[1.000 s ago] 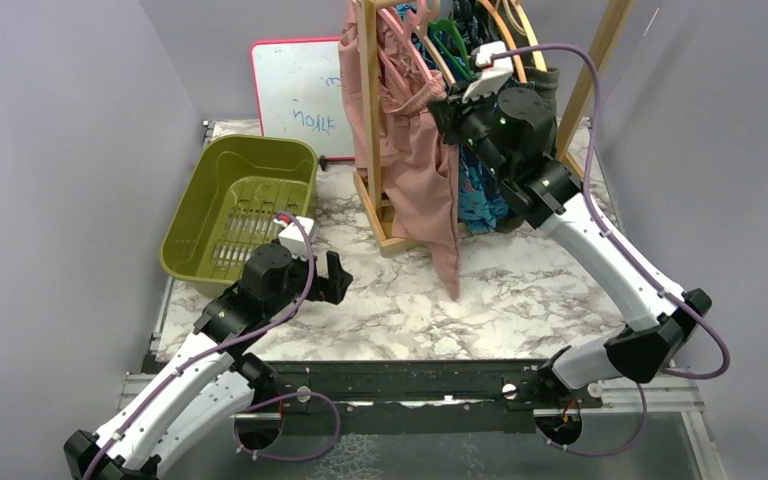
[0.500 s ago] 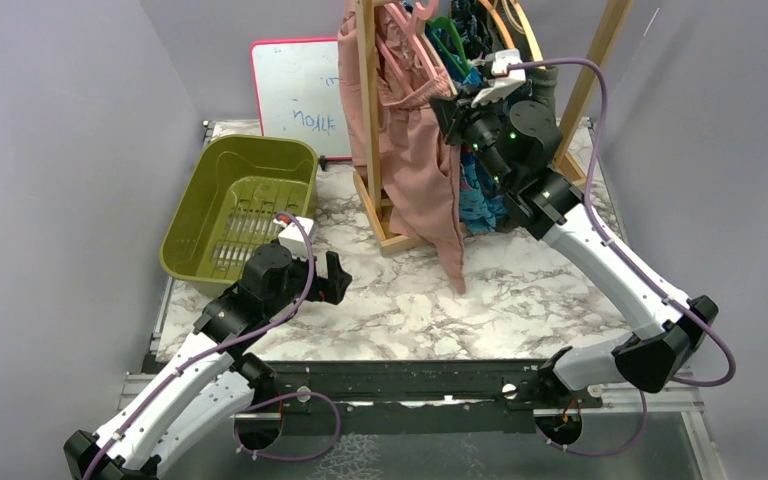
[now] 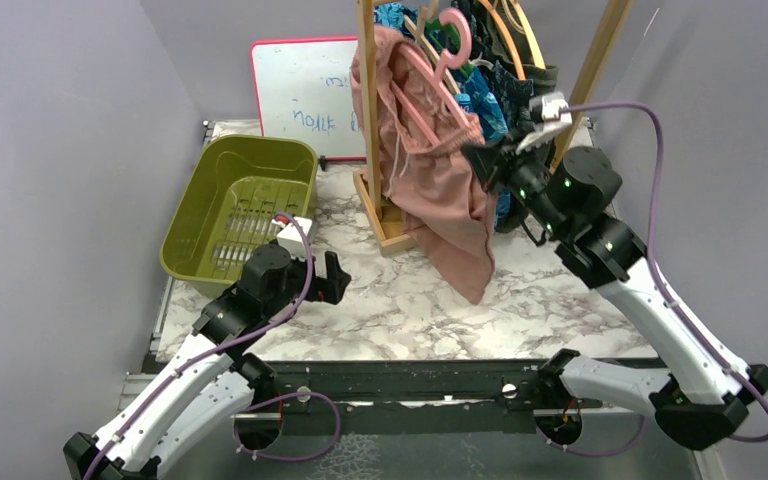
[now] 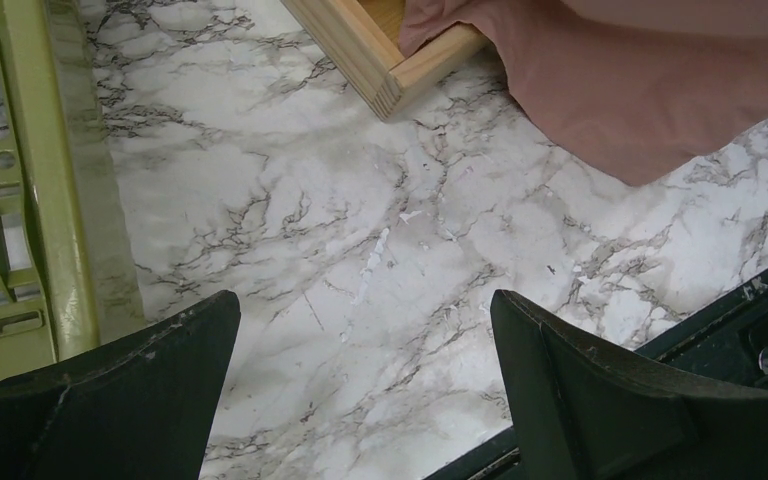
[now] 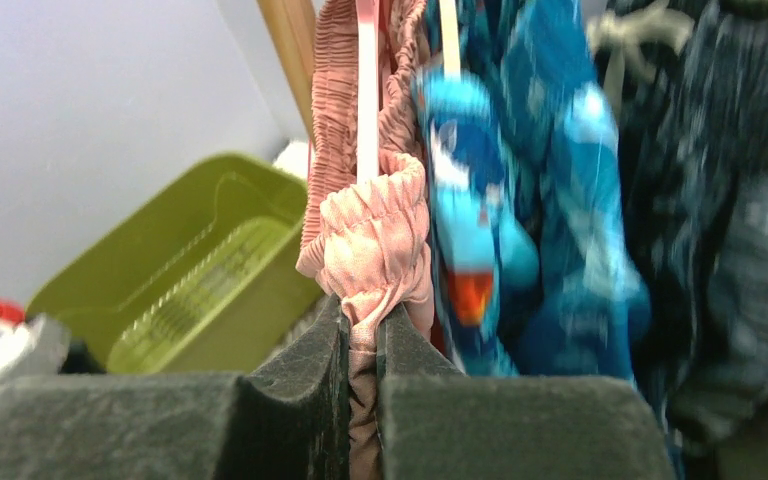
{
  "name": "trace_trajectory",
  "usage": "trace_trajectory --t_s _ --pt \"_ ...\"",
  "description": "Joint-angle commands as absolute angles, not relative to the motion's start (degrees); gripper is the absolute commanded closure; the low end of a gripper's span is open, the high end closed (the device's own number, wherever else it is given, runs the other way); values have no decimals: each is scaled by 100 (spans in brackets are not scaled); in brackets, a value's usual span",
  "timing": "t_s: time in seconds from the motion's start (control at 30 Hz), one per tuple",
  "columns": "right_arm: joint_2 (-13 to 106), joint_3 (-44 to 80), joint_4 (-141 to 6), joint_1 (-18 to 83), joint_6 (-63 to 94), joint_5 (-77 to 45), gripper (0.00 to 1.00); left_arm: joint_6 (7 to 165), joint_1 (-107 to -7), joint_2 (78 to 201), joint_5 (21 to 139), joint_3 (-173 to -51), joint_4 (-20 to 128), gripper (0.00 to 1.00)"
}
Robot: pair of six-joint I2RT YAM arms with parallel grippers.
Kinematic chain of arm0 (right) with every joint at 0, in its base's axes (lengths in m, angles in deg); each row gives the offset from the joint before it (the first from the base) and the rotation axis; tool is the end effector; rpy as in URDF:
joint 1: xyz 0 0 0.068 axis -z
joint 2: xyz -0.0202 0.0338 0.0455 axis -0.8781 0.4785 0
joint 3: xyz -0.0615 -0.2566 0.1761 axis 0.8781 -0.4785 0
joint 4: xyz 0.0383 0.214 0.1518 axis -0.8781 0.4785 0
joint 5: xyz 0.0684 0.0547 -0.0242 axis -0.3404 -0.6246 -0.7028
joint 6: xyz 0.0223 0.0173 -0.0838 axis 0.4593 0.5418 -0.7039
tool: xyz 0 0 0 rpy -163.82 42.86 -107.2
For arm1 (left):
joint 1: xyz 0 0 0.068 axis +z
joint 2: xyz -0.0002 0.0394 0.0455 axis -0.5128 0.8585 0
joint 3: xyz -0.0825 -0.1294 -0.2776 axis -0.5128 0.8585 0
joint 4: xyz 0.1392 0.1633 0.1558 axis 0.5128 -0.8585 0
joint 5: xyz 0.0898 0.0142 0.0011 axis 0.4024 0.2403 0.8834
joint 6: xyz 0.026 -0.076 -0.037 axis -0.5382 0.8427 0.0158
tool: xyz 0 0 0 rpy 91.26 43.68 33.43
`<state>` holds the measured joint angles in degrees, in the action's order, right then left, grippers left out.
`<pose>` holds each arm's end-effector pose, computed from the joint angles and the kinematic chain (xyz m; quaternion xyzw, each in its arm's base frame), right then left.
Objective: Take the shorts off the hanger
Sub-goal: Pick up the hanger from the clothes rod.
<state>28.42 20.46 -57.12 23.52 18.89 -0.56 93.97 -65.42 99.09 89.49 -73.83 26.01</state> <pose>0.2090 0.1493 0.5214 -0.1137 0.6739 0.2565 0.6835 0.1277 -0.0855 0.2773 0.1039 0.8471 -0.2283 0.4685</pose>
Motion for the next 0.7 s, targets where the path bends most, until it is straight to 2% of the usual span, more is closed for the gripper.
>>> trace_trajectory --t_s 0.0,0.23,0.47,0.67 --pt "2046 1304 -5272 2320 2166 -589 99 9471 -6521 9771 9092 -7440 2665 1" --pt "557 183 -4666 2318 2571 -824 99 9546 -6519 9610 9271 -7430 2641 1" --pt "-566 -365 -3383 2318 3334 -821 99 9598 -6522 9544 9369 -7430 2626 1" --pt "-1391 109 -1764 2318 3715 -627 99 9739 -6517 9402 9805 -7422 2555 1"
